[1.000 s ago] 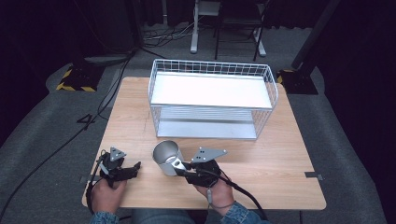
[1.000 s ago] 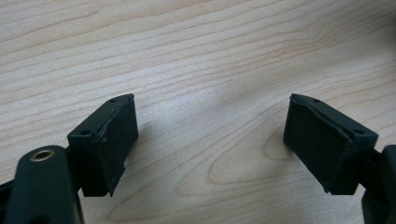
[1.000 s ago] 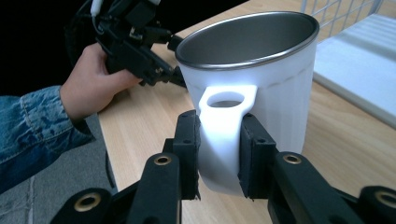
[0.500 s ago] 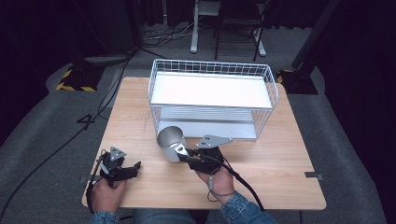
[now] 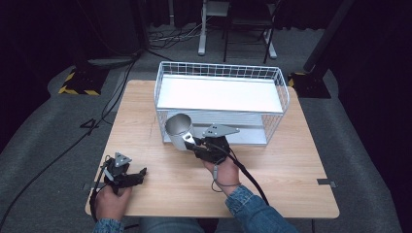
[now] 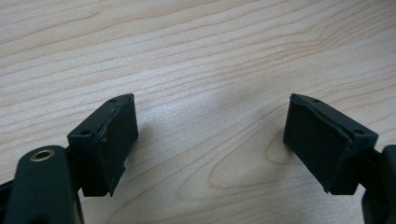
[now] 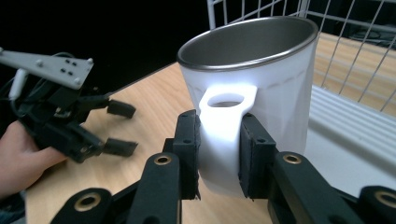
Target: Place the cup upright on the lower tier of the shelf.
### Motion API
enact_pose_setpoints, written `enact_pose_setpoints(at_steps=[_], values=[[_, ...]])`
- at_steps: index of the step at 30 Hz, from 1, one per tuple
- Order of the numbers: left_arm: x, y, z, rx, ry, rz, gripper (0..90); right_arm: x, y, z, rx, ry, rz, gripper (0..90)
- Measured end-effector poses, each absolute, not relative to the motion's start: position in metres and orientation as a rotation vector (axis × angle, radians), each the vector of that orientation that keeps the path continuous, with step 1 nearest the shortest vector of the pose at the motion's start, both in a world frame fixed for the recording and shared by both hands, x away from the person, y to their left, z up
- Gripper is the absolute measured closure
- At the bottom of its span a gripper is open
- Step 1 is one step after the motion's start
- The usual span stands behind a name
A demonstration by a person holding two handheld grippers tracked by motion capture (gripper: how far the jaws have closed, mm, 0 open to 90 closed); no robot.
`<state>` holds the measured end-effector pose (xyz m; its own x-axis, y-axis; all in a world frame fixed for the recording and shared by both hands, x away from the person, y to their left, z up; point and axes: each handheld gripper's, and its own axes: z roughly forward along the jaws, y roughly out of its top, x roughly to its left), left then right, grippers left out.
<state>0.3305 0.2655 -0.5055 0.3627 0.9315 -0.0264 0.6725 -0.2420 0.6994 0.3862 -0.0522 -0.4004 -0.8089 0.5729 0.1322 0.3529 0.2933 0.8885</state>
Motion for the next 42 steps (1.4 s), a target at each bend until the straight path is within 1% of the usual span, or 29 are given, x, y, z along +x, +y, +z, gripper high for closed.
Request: enact_pose_setpoints(at_steps=[11,21,31,42], values=[[0.33,0.266,-0.505,2.004,1.385,0.535,18.2,0.412,-0.039,-0.399,0.883,2.289,1.514,72.3],[0.331,0.266,-0.506,2.002,1.384,0.536,18.1,0.435,-0.031,-0.408,0.951,2.238,1.526,72.2],[0.331,0.266,-0.506,2.002,1.384,0.536,18.2,0.444,-0.025,-0.418,0.964,2.217,1.486,72.2],[0.331,0.266,-0.505,2.002,1.384,0.536,18.1,0.452,-0.021,-0.438,1.007,2.23,1.425,71.9]])
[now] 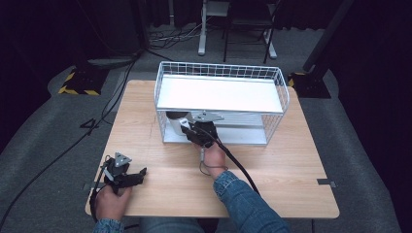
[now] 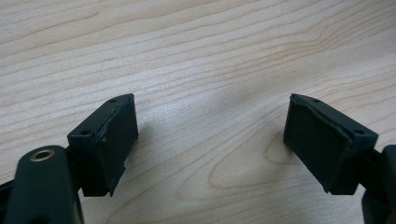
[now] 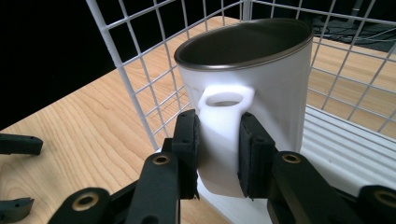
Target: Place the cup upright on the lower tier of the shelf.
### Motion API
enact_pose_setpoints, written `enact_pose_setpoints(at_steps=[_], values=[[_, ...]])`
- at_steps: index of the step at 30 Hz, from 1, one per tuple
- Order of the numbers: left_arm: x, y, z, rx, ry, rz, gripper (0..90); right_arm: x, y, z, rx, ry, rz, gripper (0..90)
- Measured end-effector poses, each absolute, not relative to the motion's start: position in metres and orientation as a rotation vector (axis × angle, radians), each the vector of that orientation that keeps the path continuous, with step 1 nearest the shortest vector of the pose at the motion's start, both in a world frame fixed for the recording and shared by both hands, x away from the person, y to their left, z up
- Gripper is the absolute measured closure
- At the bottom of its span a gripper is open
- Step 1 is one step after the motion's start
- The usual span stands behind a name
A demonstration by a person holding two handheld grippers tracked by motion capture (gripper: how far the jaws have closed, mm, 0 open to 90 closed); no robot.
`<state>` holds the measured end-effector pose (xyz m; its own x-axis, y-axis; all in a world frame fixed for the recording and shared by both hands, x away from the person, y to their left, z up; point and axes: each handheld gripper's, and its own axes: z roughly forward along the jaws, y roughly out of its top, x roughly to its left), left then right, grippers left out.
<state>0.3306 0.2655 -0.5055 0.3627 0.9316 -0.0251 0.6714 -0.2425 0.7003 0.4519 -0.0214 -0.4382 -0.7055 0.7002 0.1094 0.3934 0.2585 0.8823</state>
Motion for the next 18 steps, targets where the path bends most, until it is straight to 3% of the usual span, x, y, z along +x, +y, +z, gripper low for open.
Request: enact_pose_setpoints(at_steps=[14,18], values=[[0.331,0.266,-0.506,2.002,1.384,0.537,18.1,0.457,-0.029,-0.448,1.082,2.22,1.38,70.6],[0.331,0.266,-0.506,2.002,1.384,0.536,18.1,0.457,-0.032,-0.45,1.046,2.196,1.372,60.8]])
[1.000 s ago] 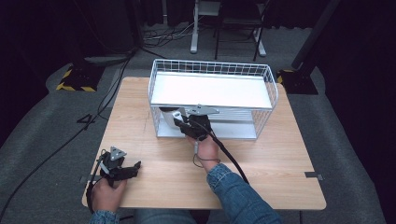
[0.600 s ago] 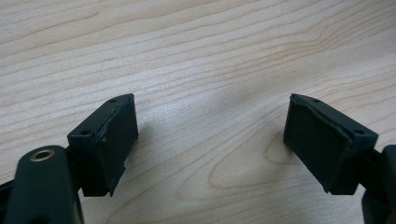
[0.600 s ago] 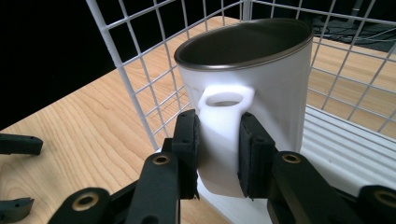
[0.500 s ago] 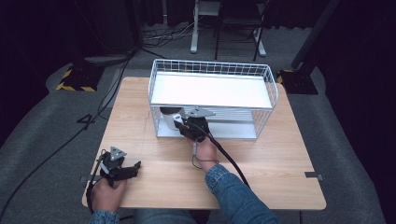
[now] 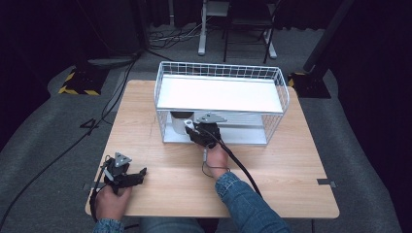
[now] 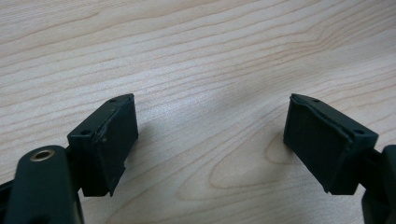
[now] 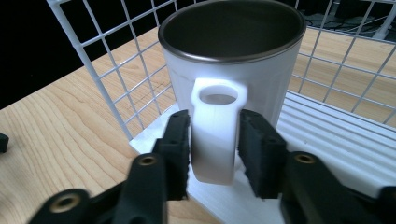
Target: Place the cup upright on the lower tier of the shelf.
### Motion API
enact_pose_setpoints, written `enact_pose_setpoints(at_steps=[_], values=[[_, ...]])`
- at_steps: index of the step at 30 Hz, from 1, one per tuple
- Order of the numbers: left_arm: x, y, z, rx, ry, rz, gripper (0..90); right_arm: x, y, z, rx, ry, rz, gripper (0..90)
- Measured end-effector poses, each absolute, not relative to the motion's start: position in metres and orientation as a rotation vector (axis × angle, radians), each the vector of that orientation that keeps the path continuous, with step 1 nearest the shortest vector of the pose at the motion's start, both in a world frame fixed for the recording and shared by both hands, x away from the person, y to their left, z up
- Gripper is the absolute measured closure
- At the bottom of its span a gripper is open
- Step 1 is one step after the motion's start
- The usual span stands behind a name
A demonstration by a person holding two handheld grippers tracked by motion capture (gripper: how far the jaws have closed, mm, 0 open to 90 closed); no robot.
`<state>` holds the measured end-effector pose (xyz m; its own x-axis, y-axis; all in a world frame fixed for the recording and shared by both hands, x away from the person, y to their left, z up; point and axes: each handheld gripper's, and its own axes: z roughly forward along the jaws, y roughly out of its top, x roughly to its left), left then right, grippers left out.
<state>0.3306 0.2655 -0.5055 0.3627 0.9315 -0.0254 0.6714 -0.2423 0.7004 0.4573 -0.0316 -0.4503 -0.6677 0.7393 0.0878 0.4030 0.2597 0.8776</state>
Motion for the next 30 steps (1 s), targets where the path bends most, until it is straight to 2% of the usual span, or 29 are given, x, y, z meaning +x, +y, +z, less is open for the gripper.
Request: enact_pose_setpoints(at_steps=[6,13,30], values=[[0.33,0.265,-0.505,2.002,1.386,0.535,18.2,0.456,-0.035,-0.448,1.054,2.193,1.386,52.2],[0.331,0.266,-0.505,2.002,1.384,0.536,18.1,0.451,-0.041,-0.44,1.019,2.198,1.404,47.4],[0.33,0.266,-0.506,2.003,1.385,0.539,18.2,0.424,-0.091,-0.409,0.97,2.228,1.441,42.4]])
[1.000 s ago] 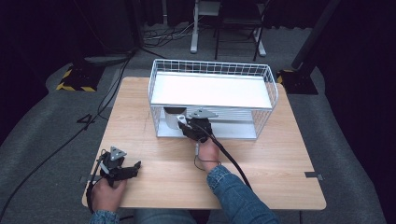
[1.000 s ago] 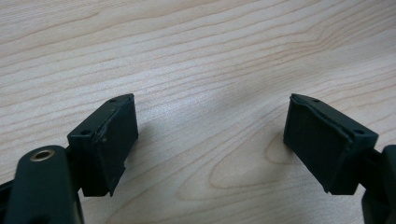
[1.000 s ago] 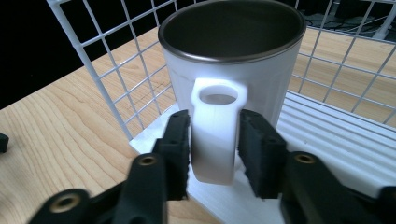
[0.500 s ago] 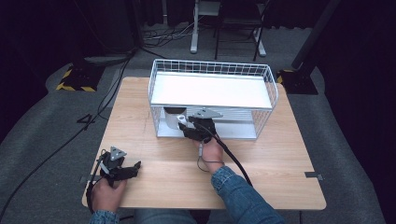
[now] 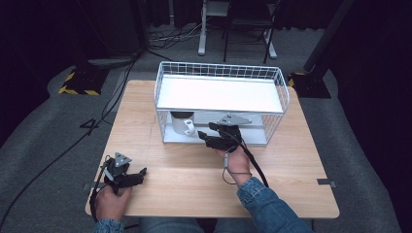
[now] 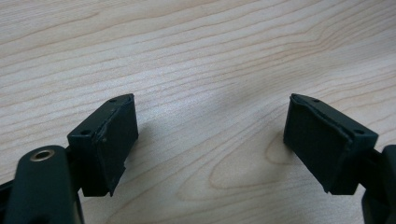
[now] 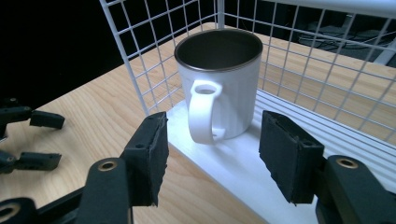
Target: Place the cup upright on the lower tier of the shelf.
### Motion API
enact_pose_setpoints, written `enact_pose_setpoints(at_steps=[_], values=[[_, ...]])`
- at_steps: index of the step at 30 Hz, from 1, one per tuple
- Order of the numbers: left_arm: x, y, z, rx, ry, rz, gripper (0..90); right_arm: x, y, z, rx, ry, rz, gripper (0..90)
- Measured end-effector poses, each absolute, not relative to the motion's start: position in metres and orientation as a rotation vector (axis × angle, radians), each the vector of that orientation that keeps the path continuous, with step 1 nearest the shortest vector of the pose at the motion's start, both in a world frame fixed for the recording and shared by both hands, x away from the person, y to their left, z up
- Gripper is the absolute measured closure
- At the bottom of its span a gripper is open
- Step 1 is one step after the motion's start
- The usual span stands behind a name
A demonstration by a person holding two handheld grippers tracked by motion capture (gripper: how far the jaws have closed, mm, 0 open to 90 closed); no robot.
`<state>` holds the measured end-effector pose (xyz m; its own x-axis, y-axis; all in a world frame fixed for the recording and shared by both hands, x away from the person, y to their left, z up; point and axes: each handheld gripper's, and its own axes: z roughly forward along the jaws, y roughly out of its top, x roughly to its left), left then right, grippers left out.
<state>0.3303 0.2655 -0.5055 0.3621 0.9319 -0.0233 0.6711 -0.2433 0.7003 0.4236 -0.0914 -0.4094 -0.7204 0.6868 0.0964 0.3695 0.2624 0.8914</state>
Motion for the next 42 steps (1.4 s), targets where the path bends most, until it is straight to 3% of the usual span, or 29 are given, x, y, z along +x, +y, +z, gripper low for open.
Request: enact_pose_setpoints(at_steps=[15,25,42], values=[[0.327,0.265,-0.506,2.01,1.373,0.531,18.1,0.405,-0.137,-0.4,0.964,2.243,1.417,37.3],[0.328,0.265,-0.505,2.012,1.372,0.534,18.1,0.39,-0.173,-0.394,0.977,2.289,1.226,16.7],[0.329,0.265,-0.506,2.007,1.377,0.533,17.6,0.368,-0.255,-0.434,1.151,2.23,1.225,15.4]])
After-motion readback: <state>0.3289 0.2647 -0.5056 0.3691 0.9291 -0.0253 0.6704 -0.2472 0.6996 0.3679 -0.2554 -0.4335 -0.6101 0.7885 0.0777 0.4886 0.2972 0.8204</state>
